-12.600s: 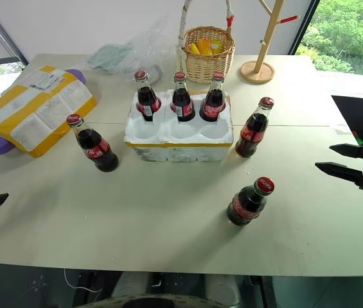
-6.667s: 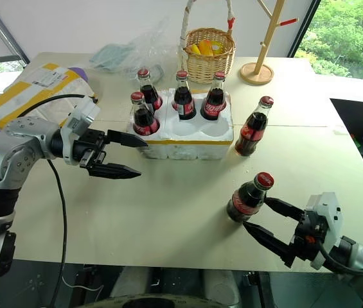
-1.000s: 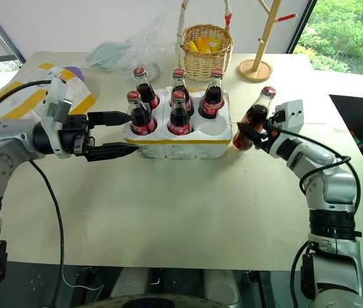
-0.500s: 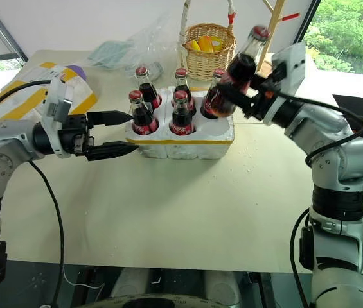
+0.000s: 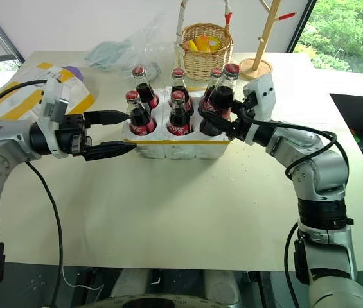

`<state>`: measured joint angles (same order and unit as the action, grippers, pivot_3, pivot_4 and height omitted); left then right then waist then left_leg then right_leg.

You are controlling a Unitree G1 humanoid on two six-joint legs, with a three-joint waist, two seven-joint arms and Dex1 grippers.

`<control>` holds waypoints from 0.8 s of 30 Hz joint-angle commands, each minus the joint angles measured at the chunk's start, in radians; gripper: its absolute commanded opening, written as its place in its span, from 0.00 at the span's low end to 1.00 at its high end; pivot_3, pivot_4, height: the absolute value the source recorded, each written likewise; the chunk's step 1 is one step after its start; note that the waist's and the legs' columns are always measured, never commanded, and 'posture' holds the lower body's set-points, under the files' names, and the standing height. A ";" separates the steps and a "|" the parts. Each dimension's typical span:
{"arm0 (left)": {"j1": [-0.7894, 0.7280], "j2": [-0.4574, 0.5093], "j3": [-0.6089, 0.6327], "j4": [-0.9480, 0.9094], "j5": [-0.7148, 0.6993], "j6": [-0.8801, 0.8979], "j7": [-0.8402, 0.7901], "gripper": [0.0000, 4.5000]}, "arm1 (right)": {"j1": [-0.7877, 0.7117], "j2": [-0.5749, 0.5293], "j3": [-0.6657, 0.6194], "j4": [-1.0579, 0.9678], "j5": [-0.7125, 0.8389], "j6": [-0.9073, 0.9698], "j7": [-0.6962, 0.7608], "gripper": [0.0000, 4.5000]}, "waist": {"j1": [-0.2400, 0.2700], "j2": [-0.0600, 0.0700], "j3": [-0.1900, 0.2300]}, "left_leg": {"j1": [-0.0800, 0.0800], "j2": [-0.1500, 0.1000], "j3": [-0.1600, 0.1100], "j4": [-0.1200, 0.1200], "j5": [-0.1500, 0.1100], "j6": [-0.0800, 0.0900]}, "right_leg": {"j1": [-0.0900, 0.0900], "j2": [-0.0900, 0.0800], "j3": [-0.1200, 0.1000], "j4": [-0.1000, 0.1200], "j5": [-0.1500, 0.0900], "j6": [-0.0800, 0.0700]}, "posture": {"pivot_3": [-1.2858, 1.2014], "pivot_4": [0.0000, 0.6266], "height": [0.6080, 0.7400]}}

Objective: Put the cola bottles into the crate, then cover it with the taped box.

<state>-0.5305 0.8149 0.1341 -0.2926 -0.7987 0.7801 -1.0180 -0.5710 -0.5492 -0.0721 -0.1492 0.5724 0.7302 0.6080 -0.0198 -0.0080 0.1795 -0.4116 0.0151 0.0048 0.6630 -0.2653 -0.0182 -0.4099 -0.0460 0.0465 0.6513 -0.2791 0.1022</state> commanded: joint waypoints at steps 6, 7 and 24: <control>0.007 0.007 0.044 -0.039 -0.015 -0.015 0.014 1.00 | -0.096 0.025 0.085 0.194 -0.129 -0.099 0.054 0.63 | -0.006 0.000 0.000 | 0.001 0.000 0.000 0.000 0.000 0.000 | 0.000 0.000 0.000 0.000 0.000 0.000 | 0.52 0.24 1.00; 0.009 0.007 0.045 -0.040 -0.016 -0.016 0.016 1.00 | -0.101 0.027 0.086 0.207 -0.135 -0.101 0.059 0.63 | -0.008 0.000 0.000 | 0.001 0.000 0.000 0.001 0.000 0.000 | 0.001 0.000 0.000 0.001 0.000 0.000 | 0.52 0.24 1.00; 0.133 0.023 0.189 -0.126 -0.042 0.013 0.171 1.00 | -0.014 -0.170 -0.087 -0.023 0.035 0.058 0.224 0.99 | 0.001 -0.001 0.000 | 0.002 0.000 -0.001 0.001 0.000 0.000 | 0.002 -0.002 0.000 0.000 0.000 0.000 | 0.52 0.24 1.00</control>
<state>-0.4017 0.8197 0.2588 -0.3790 -0.8206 0.7962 -0.8738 -0.5813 -0.6881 -0.0973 -0.1079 0.5712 0.7895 0.8060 -0.0186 -0.0089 0.1792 -0.4101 0.0149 0.0042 0.6638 -0.2653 -0.0182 -0.4080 -0.0476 0.0463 0.6516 -0.2787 0.1019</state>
